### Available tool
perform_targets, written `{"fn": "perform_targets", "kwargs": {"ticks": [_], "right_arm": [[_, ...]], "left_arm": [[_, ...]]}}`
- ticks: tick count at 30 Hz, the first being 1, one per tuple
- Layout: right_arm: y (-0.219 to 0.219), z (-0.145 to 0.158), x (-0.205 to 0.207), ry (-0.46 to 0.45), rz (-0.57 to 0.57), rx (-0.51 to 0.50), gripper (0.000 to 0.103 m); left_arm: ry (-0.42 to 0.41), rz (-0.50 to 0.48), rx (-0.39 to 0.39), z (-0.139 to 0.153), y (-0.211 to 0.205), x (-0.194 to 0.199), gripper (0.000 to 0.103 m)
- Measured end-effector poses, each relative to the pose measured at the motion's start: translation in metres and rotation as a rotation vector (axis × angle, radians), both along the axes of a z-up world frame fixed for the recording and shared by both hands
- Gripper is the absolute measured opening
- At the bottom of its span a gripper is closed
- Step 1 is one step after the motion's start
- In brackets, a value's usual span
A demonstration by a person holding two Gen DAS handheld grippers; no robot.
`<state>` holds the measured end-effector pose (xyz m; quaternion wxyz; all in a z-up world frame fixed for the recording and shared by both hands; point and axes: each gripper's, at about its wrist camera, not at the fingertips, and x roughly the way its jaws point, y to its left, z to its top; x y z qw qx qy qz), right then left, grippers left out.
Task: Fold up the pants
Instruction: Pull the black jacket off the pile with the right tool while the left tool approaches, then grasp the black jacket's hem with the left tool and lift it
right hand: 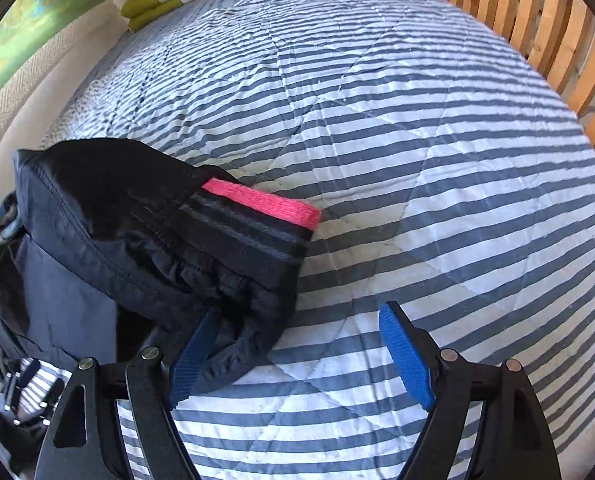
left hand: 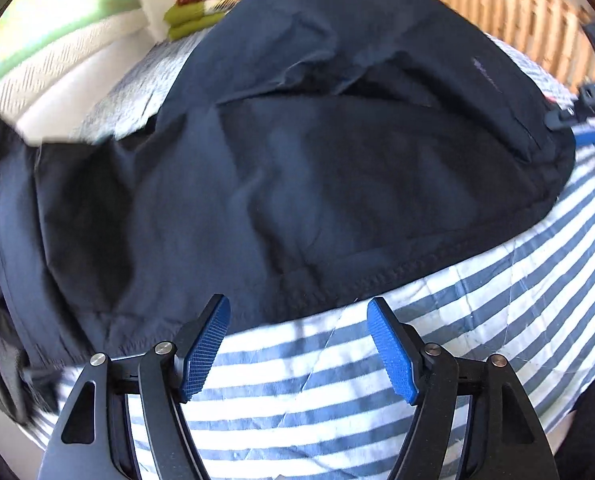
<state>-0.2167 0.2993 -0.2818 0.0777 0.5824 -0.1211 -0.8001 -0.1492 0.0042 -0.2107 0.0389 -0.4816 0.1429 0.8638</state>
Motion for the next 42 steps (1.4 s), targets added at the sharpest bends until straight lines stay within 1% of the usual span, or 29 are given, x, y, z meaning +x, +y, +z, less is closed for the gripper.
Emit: {"fn": "perform_targets", "kwargs": {"ticks": [1,2,5,8,9,10,11,12,13,14,16,17,18,21,22,23,26,30,32,34,36,39,41,42], "right_arm": [[-0.005,0.002,0.000,-0.007,0.005,-0.042,0.054],[-0.010,0.006,-0.002,-0.015,0.015,-0.051,0.042],[-0.021,0.031,-0.003,0.047,0.027,-0.004,0.011],[-0.016,0.054,-0.004,0.070,0.011,-0.076,0.011],[-0.015,0.063,-0.003,0.084,0.005,-0.096,0.011],[-0.014,0.071,-0.003,0.100,0.008,-0.104,0.011],[-0.016,0.077,-0.003,0.118,0.022,-0.098,0.011],[-0.019,0.083,-0.003,0.136,0.038,-0.083,0.011],[-0.022,0.086,-0.003,0.146,0.046,-0.066,0.011],[-0.021,0.087,-0.003,0.140,0.046,-0.061,0.011],[-0.019,0.083,-0.008,0.124,0.036,-0.080,0.011],[-0.018,0.083,-0.008,0.125,0.032,-0.090,0.011],[-0.016,0.084,-0.006,0.128,0.031,-0.098,0.011],[-0.016,0.090,-0.002,0.144,0.040,-0.119,0.011],[-0.016,0.093,0.000,0.150,0.047,-0.124,0.011],[-0.018,0.097,0.004,0.158,0.063,-0.127,0.011],[-0.026,0.114,0.015,0.199,0.099,-0.123,0.011],[-0.045,0.138,0.033,0.241,0.165,-0.148,0.011],[-0.057,0.149,0.046,0.258,0.212,-0.161,0.011],[-0.073,0.152,0.060,0.266,0.258,-0.166,0.011],[-0.090,0.147,0.074,0.250,0.312,-0.165,0.011],[-0.121,0.132,0.090,0.229,0.395,-0.130,0.011],[-0.136,0.118,0.093,0.218,0.424,-0.096,0.011],[-0.140,0.110,0.092,0.209,0.432,-0.097,0.011]], "left_arm": [[0.019,-0.034,-0.026,0.001,0.009,0.000,0.080],[0.040,-0.069,-0.051,0.001,0.017,0.001,0.083],[0.079,-0.167,-0.130,-0.003,0.045,0.005,0.084],[0.117,-0.241,-0.184,-0.009,0.071,0.008,0.084],[0.133,-0.254,-0.209,-0.012,0.076,0.012,0.084],[0.146,-0.259,-0.236,-0.018,0.085,0.005,0.085],[0.156,-0.255,-0.258,-0.021,0.090,0.000,0.085],[0.174,-0.247,-0.263,-0.021,0.094,-0.005,0.086],[0.177,-0.238,-0.257,-0.018,0.094,-0.009,0.086],[0.175,-0.224,-0.246,-0.019,0.095,-0.005,0.083],[0.165,-0.182,-0.220,-0.016,0.091,-0.008,0.061],[0.150,-0.167,-0.198,-0.012,0.087,-0.012,0.042],[0.143,-0.154,-0.175,-0.007,0.082,-0.011,0.029],[0.164,-0.134,-0.114,0.011,0.069,-0.011,0.014],[0.178,-0.127,-0.099,0.020,0.065,-0.009,0.011],[0.191,-0.120,-0.082,0.029,0.059,-0.005,0.009],[0.225,-0.081,-0.019,0.059,0.039,0.006,0.009],[0.280,0.006,0.025,0.097,0.002,0.018,0.009],[0.299,0.049,0.036,0.108,-0.021,0.023,0.009],[0.299,0.086,0.025,0.109,-0.047,0.021,0.009],[0.283,0.131,0.028,0.113,-0.062,0.023,0.009],[0.257,0.185,0.077,0.107,-0.088,0.017,0.009],[0.242,0.217,0.095,0.101,-0.100,0.012,0.008],[0.238,0.227,0.101,0.097,-0.104,0.008,0.008]]}}
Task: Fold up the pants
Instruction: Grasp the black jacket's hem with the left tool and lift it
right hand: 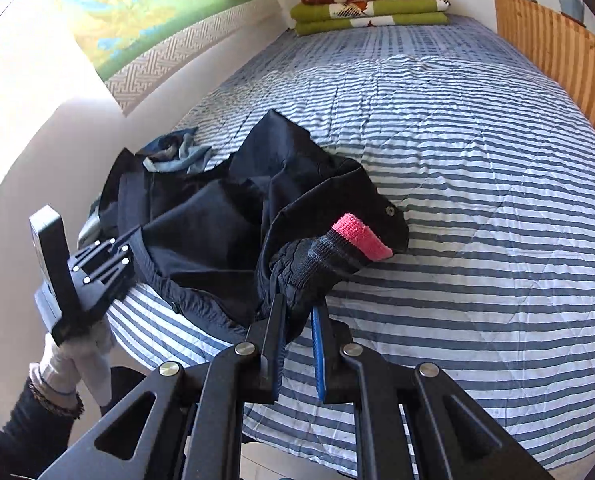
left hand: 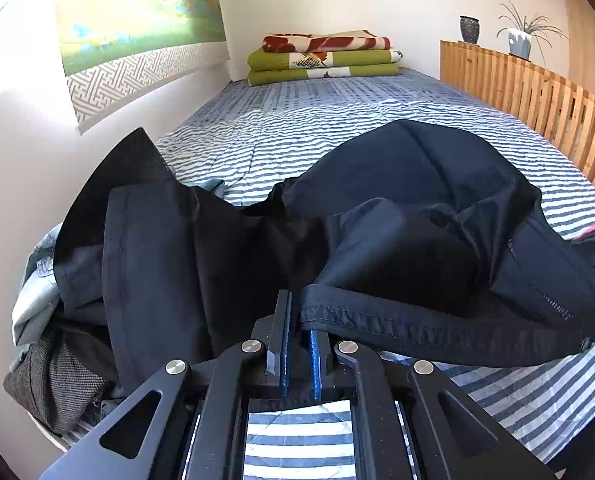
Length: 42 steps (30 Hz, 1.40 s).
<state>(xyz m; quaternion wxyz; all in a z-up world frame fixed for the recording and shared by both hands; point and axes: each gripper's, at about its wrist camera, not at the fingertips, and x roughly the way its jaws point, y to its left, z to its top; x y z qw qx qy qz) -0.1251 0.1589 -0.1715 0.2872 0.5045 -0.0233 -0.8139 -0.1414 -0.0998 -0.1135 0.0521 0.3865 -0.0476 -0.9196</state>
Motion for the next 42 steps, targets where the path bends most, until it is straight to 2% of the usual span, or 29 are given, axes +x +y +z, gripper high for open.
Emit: {"fn": "perform_targets", "kwargs": {"ticks": [3,5,7,12,15,18,22,25,28,30,31,33,36,42], "right_arm": [[-0.004,-0.020,-0.007,-0.029,0.041,0.013,0.017],[0.002,-0.029,-0.009,-0.029,0.027,0.034,0.047],[0.016,-0.030,-0.013,-0.014,0.005,0.027,0.054],[0.035,-0.041,-0.032,-0.036,-0.048,0.005,0.064],[0.021,-0.056,-0.038,-0.055,-0.026,0.024,0.066],[-0.005,-0.073,-0.029,-0.104,0.059,0.011,0.066],[-0.061,-0.107,-0.004,-0.121,0.204,0.089,0.066],[-0.097,-0.127,0.011,-0.125,0.266,0.119,0.066],[-0.121,-0.132,0.019,-0.051,0.281,0.138,0.067],[-0.130,-0.126,0.022,-0.020,0.290,0.124,0.044],[-0.132,-0.122,0.019,-0.044,0.301,0.102,0.022],[-0.127,-0.102,0.012,-0.037,0.278,0.056,0.020],[-0.112,-0.052,0.012,0.074,0.238,0.023,0.018],[-0.044,0.085,0.022,0.326,0.090,-0.091,0.017]], "left_arm": [[0.002,0.037,0.024,-0.001,-0.018,-0.012,0.008],[0.009,0.081,0.036,0.000,-0.036,-0.024,0.008],[0.015,0.136,0.050,0.003,-0.058,-0.036,0.007],[-0.002,0.193,0.073,-0.004,-0.094,-0.050,0.007],[-0.010,0.190,0.065,-0.010,-0.101,-0.055,0.007],[-0.009,0.186,0.054,-0.009,-0.101,-0.053,0.007],[-0.006,0.173,0.042,-0.006,-0.095,-0.057,0.007],[0.000,0.161,0.026,-0.002,-0.090,-0.058,0.007],[0.008,0.152,0.035,0.008,-0.088,-0.055,0.007],[0.028,0.149,0.040,0.020,-0.085,-0.051,0.007],[0.047,0.148,0.034,0.029,-0.083,-0.048,0.007],[0.095,0.143,0.022,0.052,-0.079,-0.040,0.007],[0.182,0.124,-0.007,0.097,-0.070,-0.024,0.006],[0.400,0.059,-0.047,0.204,-0.045,0.031,0.006]]}}
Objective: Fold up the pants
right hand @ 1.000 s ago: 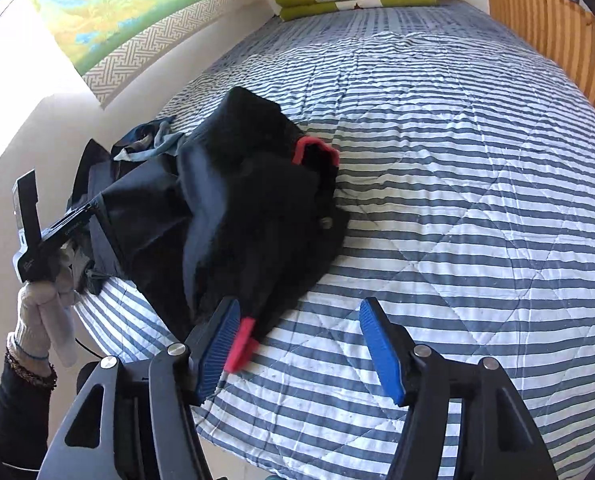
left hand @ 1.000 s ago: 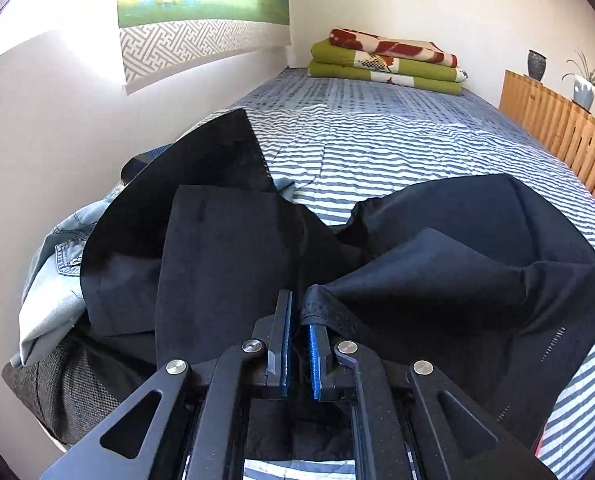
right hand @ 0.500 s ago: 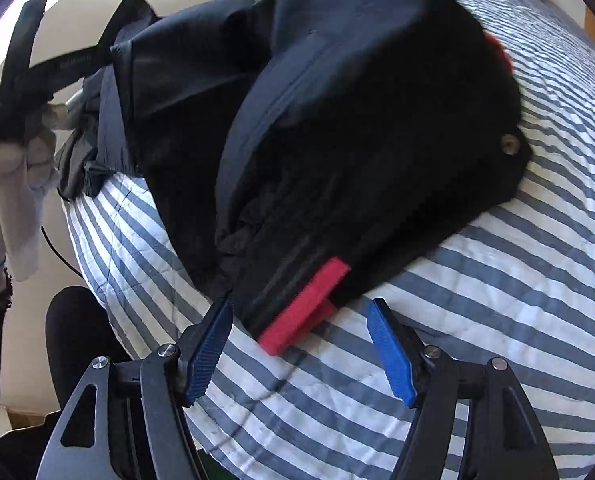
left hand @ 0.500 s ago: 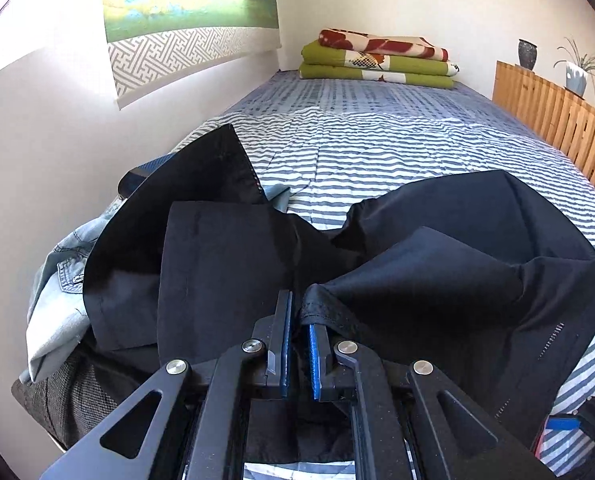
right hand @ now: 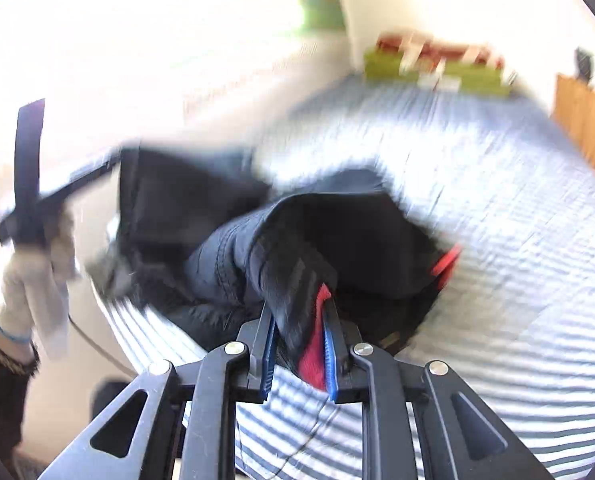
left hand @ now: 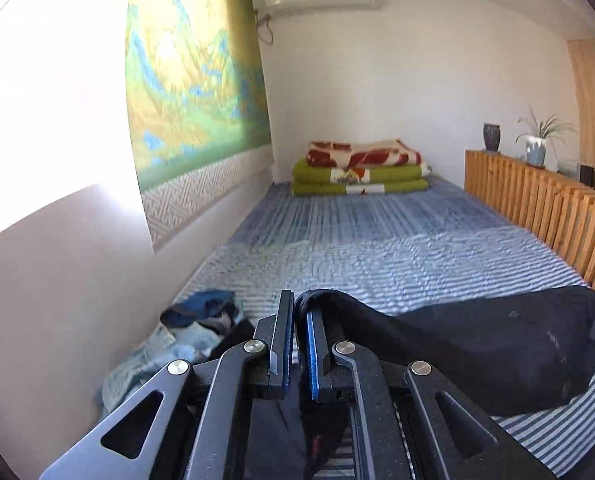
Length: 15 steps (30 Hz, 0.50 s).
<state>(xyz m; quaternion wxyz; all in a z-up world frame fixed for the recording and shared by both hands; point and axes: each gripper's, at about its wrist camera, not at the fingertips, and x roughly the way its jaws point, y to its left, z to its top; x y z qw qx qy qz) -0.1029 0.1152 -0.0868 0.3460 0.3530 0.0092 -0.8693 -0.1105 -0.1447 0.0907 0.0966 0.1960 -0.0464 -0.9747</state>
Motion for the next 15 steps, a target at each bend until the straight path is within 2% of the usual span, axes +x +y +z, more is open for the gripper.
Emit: {"fn": "perform_targets", "kwargs": {"ticks": [2,4,6,8,9,11,13,15], "right_arm": [[0.024,0.043,0.012,0.071,-0.045,-0.033,0.015],[0.047,0.085,0.031,0.145,-0.064,-0.070,0.008],[0.066,0.120,0.052,0.215,-0.085,-0.102,0.007],[0.079,0.143,0.070,0.273,-0.110,-0.108,0.006],[0.080,0.149,0.074,0.290,-0.114,-0.102,0.006],[0.082,0.148,0.072,0.291,-0.131,-0.076,0.006],[0.080,0.130,0.054,0.230,-0.151,-0.060,0.006],[0.072,0.097,0.027,0.185,-0.187,-0.001,0.006]], "left_arm": [[0.073,-0.016,-0.018,0.036,0.010,0.022,0.005],[0.150,-0.038,-0.053,0.065,0.021,0.043,0.005],[0.200,-0.055,-0.093,0.083,0.034,0.056,0.002],[0.225,-0.062,-0.134,0.093,0.045,0.059,0.002],[0.219,-0.073,-0.137,0.094,0.048,0.055,0.002],[0.153,-0.109,-0.121,0.086,0.060,0.037,0.002],[0.066,-0.121,-0.121,0.062,0.077,0.012,0.002],[-0.020,-0.155,-0.120,0.026,0.090,-0.014,0.002]]}}
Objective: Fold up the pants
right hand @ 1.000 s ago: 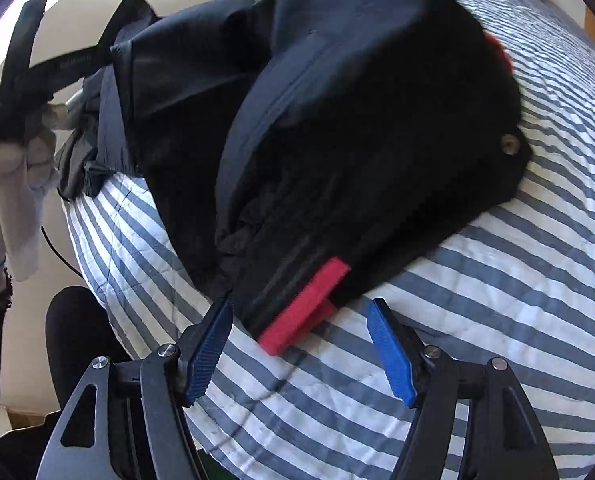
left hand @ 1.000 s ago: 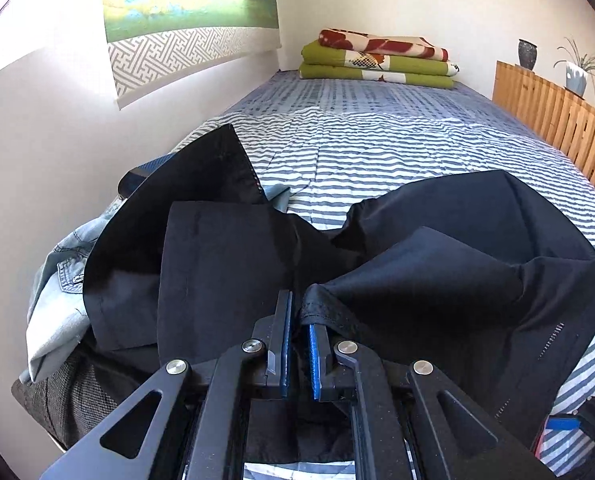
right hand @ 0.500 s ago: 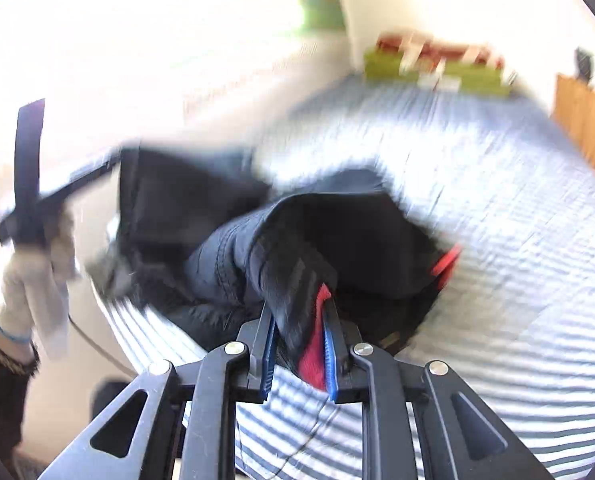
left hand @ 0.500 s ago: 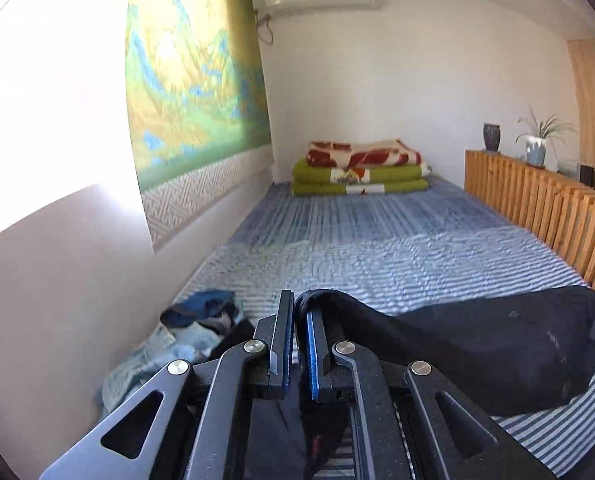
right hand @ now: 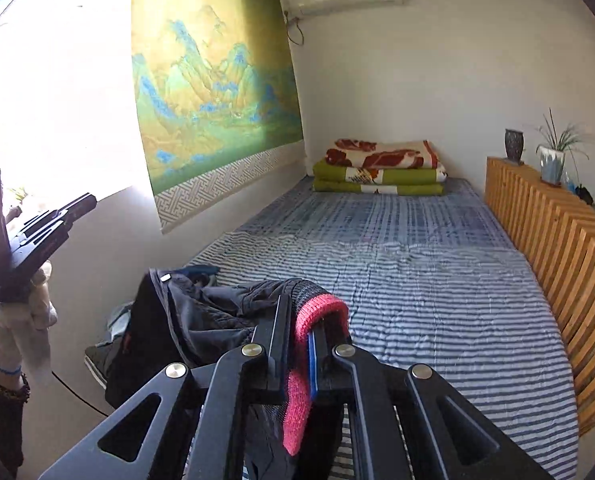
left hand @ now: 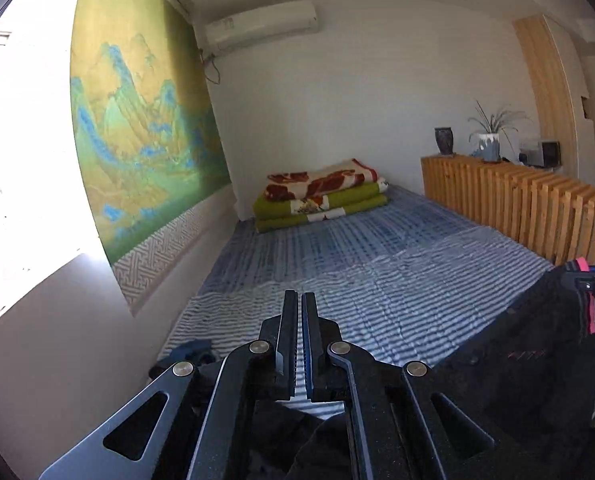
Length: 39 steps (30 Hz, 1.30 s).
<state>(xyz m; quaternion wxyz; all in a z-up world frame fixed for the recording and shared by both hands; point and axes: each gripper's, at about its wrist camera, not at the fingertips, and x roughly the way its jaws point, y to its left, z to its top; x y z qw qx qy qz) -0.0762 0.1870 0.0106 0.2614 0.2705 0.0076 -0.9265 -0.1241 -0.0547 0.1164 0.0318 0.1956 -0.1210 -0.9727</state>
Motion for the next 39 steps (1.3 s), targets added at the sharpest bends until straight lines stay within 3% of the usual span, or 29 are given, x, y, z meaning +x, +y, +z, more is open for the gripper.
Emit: {"fn": "perform_targets", "kwargs": {"ticks": [2,5,8,13,17,18,22,24,26,28,31,32,35,37,39], "right_arm": [[-0.001,-0.039,-0.040,-0.046,-0.078,0.091,0.005],[0.021,-0.099,-0.107,-0.210,-0.159,0.090,0.005],[0.047,-0.144,-0.161,-0.305,-0.241,0.109,0.005],[0.075,-0.194,-0.224,-0.387,-0.354,0.150,0.005],[0.090,-0.216,-0.249,-0.392,-0.412,0.178,0.005],[0.094,-0.222,-0.253,-0.419,-0.397,0.163,0.006],[0.109,-0.255,-0.245,-0.540,-0.297,0.104,0.032],[0.117,-0.265,-0.232,-0.562,-0.290,0.107,0.046],[0.125,-0.271,-0.223,-0.567,-0.293,0.091,0.077],[0.132,-0.278,-0.217,-0.570,-0.297,0.086,0.084],[0.130,-0.293,-0.219,-0.618,-0.285,0.103,0.087],[0.126,-0.298,-0.220,-0.638,-0.280,0.105,0.087],[0.114,-0.310,-0.222,-0.679,-0.265,0.075,0.087],[0.107,-0.312,-0.223,-0.684,-0.251,0.053,0.087],[0.106,-0.312,-0.224,-0.684,-0.267,0.039,0.084]], "left_arm": [[-0.086,-0.029,-0.001,-0.041,0.009,-0.023,0.005],[-0.228,-0.049,0.007,-0.106,0.017,-0.052,0.005],[-0.354,-0.031,0.032,-0.164,0.012,-0.075,0.005],[-0.457,0.030,0.071,-0.222,-0.014,-0.101,0.009],[-0.495,0.073,0.101,-0.248,-0.045,-0.103,0.054],[-0.502,0.086,0.113,-0.251,-0.058,-0.101,0.061],[-0.565,0.153,0.177,-0.274,-0.106,-0.094,0.065],[-0.599,0.186,0.244,-0.285,-0.129,-0.082,0.077],[-0.639,0.196,0.290,-0.302,-0.145,-0.073,0.083],[-0.689,0.205,0.289,-0.322,-0.150,-0.068,0.083],[-0.733,0.199,0.336,-0.346,-0.149,-0.067,0.083],[-0.738,0.196,0.356,-0.351,-0.147,-0.069,0.074],[-0.745,0.185,0.386,-0.354,-0.142,-0.077,0.021],[-0.704,0.175,0.360,-0.343,-0.138,-0.079,0.007],[-0.651,0.166,0.312,-0.326,-0.135,-0.080,0.002]]}}
